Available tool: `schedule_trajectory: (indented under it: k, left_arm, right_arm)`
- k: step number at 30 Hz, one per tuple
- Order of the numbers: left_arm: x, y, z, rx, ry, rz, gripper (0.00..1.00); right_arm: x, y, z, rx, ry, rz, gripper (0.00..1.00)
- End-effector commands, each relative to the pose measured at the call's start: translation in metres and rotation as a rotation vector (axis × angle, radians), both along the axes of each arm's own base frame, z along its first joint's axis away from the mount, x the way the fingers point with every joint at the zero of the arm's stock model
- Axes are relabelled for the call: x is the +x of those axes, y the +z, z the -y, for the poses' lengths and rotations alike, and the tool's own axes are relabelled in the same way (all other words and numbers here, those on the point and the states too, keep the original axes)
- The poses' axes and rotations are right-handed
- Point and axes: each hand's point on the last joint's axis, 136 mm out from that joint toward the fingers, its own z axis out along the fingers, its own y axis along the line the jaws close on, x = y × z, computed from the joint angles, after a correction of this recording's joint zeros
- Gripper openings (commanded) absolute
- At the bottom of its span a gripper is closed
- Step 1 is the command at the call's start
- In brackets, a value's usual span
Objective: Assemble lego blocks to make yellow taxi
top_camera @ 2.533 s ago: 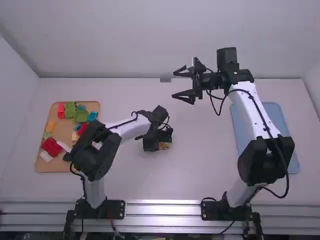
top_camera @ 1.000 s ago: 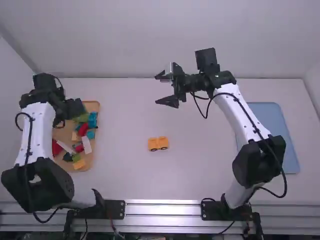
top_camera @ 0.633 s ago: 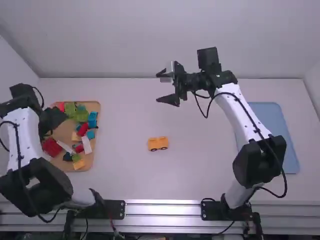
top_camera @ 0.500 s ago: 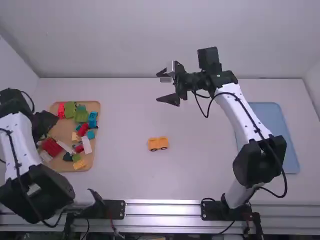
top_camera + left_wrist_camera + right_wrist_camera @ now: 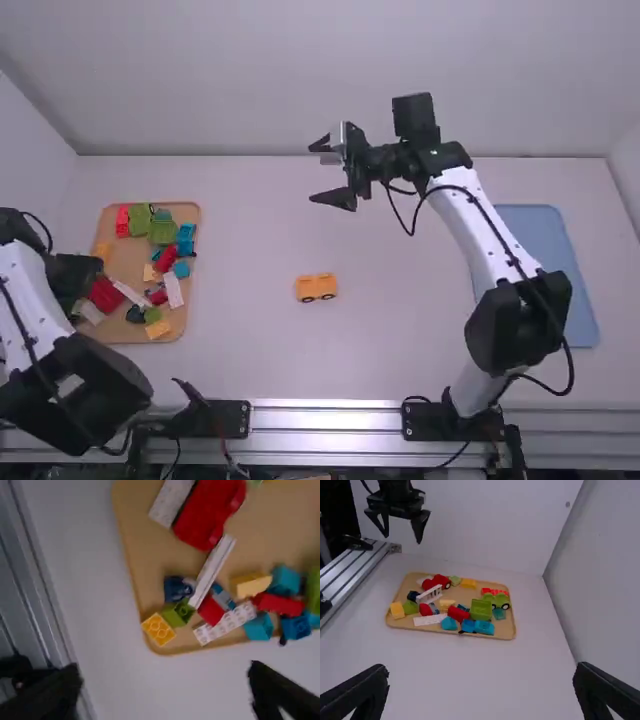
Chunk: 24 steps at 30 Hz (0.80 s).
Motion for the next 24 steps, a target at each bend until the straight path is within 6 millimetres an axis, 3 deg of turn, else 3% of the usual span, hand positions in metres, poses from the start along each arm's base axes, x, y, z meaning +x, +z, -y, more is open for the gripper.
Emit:
schedule_trajectory:
  k: [1, 9, 11, 16, 17, 18, 19, 23, 24]
  left_arm:
    - [-0.004, -0.019, 0.015, -0.074, -0.018, -0.037, 0.73]
    - [0.003, -0.078, 0.039, -0.129, 0.002, 0.007, 0.72]
    - [-0.008, -0.095, 0.049, -0.128, 0.07, -0.015, 0.72]
    - [-0.032, -0.109, 0.065, -0.158, 0.288, -0.068, 0.68]
    - [-0.035, -0.111, 0.068, -0.165, 0.313, -0.076, 0.69]
    - [-0.037, -0.113, 0.072, -0.173, 0.341, -0.083, 0.79]
    - [-0.037, -0.116, 0.074, -0.188, 0.349, -0.078, 0.99]
    - [-0.031, -0.127, 0.076, -0.209, 0.249, -0.029, 0.99]
    - [-0.027, -0.13, 0.075, -0.201, 0.212, -0.012, 0.89]
  right_arm:
    - [-0.008, 0.02, -0.002, 0.022, 0.015, 0.042, 0.99]
    - [-0.008, 0.025, -0.007, 0.036, 0.009, 0.013, 0.99]
    - [-0.005, 0.029, -0.008, 0.045, -0.004, -0.017, 0.99]
    - [-0.003, 0.031, -0.007, 0.05, -0.017, -0.046, 0.99]
    - [-0.003, 0.031, -0.007, 0.05, -0.018, -0.045, 0.99]
    - [-0.003, 0.031, -0.007, 0.05, -0.019, -0.046, 0.99]
    - [-0.003, 0.031, -0.007, 0.05, -0.018, -0.046, 0.99]
    - [-0.003, 0.03, -0.007, 0.049, -0.018, -0.05, 0.99]
    - [-0.003, 0.03, -0.007, 0.049, -0.018, -0.049, 0.99]
